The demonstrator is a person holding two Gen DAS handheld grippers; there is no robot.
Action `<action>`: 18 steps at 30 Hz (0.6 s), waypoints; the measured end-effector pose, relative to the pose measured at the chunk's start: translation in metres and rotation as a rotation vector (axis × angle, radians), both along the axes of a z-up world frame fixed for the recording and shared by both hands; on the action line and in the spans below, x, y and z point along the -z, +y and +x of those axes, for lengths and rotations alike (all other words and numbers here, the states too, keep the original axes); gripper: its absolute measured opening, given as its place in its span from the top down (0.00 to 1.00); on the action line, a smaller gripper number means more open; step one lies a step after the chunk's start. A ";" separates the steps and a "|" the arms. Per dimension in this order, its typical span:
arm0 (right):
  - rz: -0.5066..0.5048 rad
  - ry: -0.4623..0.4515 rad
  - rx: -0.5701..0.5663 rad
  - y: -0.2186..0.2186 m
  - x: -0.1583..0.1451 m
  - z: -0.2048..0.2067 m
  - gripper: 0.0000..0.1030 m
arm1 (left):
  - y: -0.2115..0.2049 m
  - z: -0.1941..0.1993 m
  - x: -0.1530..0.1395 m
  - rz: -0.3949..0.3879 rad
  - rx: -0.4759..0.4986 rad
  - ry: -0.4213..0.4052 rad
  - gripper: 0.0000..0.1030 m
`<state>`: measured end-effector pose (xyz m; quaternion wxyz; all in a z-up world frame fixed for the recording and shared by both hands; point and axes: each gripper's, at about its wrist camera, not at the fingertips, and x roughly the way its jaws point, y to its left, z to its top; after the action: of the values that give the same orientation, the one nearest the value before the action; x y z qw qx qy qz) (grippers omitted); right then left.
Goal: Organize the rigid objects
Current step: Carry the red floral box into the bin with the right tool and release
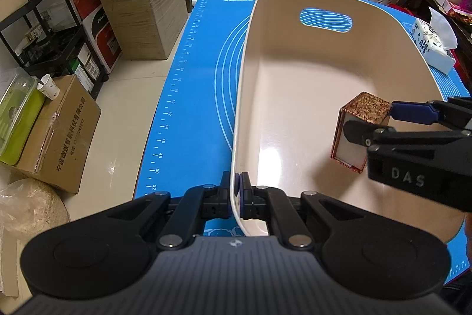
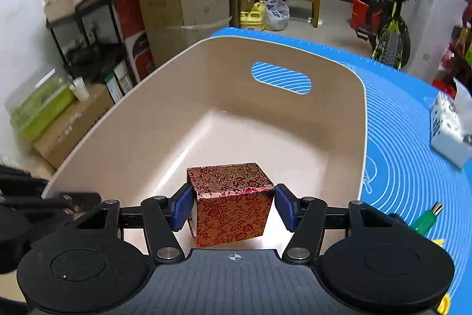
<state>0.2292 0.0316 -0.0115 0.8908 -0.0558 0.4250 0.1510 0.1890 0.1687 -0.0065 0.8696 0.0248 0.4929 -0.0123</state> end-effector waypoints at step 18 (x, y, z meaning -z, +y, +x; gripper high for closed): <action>0.090 -0.080 0.058 -0.034 -0.045 -0.013 0.26 | -0.003 0.000 0.000 0.013 0.005 0.000 0.93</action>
<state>0.2157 -0.0022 0.0336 0.9126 -0.0094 0.3833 0.1419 0.1886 0.1653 -0.0063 0.8695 0.0318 0.4929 -0.0113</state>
